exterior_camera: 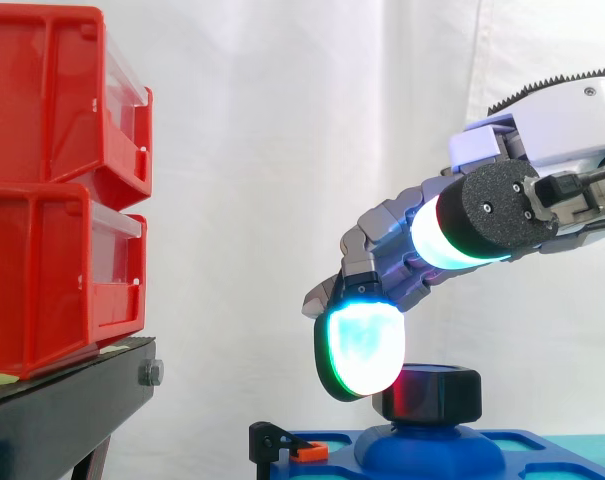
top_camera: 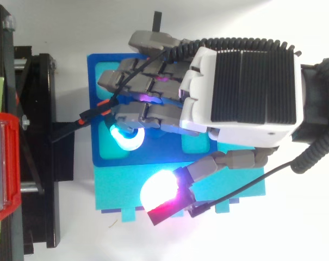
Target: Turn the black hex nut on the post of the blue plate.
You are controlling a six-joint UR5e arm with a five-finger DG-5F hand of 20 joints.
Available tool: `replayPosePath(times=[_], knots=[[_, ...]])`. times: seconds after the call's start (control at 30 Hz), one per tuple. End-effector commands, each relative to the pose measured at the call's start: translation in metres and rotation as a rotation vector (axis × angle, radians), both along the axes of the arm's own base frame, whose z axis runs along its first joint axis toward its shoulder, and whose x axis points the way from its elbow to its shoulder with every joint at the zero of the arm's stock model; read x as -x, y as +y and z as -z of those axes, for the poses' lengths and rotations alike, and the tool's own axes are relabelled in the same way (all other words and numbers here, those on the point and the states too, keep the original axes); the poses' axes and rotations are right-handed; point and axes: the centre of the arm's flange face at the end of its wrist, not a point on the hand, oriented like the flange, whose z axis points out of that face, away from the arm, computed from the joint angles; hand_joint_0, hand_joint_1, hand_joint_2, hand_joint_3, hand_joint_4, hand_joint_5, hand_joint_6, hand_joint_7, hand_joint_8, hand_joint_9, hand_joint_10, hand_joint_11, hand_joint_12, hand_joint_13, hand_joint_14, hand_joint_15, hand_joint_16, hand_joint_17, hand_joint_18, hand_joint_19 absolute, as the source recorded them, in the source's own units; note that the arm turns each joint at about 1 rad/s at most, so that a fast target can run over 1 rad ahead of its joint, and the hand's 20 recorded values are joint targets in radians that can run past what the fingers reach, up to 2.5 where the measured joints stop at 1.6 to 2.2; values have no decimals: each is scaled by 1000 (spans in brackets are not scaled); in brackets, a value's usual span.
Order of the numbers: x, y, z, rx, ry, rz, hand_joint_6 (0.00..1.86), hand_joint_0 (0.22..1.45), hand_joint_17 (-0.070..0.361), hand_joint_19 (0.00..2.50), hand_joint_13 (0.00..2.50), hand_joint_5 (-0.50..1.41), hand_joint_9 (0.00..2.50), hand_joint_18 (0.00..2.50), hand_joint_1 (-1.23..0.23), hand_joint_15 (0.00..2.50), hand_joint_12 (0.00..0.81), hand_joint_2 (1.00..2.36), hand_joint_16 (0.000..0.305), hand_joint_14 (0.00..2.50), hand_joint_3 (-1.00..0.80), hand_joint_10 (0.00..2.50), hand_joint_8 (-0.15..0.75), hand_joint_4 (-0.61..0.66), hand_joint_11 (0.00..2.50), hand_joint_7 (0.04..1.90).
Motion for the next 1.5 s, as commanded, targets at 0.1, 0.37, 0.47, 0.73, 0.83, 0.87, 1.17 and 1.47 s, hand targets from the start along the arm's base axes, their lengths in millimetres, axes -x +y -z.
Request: replayPosePath(times=[0.1, 0.37, 0.47, 0.73, 0.83, 0.87, 1.17, 1.47], knots=[[1, -9, 0, -3, 5, -13, 502, 473, 136, 177, 252, -214, 204, 69, -237, 92, 379, 1000, 61, 3, -500, 0, 235, 176, 0, 1108], [3, -22, 1, -1, 7, -23, 502, 473, 136, 174, 251, -213, 207, 69, -236, 95, 377, 1000, 61, 3, -500, 0, 236, 172, 0, 1110], [4, -29, 1, 1, 8, -33, 502, 473, 136, 171, 251, -213, 207, 70, -236, 98, 377, 1000, 60, 4, -500, 0, 237, 172, 0, 1110], [7, -44, 1, -4, 16, -50, 501, 474, 136, 173, 251, -212, 207, 72, -236, 102, 377, 1000, 61, 4, -500, 0, 235, 174, 0, 1106], [8, -52, 1, 3, 13, -58, 501, 474, 136, 175, 251, -212, 208, 70, -236, 98, 377, 1000, 60, 4, -500, 0, 236, 174, 0, 1111], [8, -54, 1, 5, 13, -57, 502, 474, 136, 175, 251, -213, 208, 71, -236, 98, 377, 1000, 60, 4, -500, 0, 236, 174, 0, 1110], [13, -77, 1, 15, 10, -72, 502, 475, 136, 172, 253, -212, 207, 70, -240, 95, 377, 1000, 60, 3, -500, 0, 235, 173, 0, 1105], [18, -100, 1, 20, 10, -87, 502, 474, 136, 177, 254, -212, 212, 73, -244, 99, 377, 1000, 60, 3, -500, 0, 237, 173, 0, 1101]])
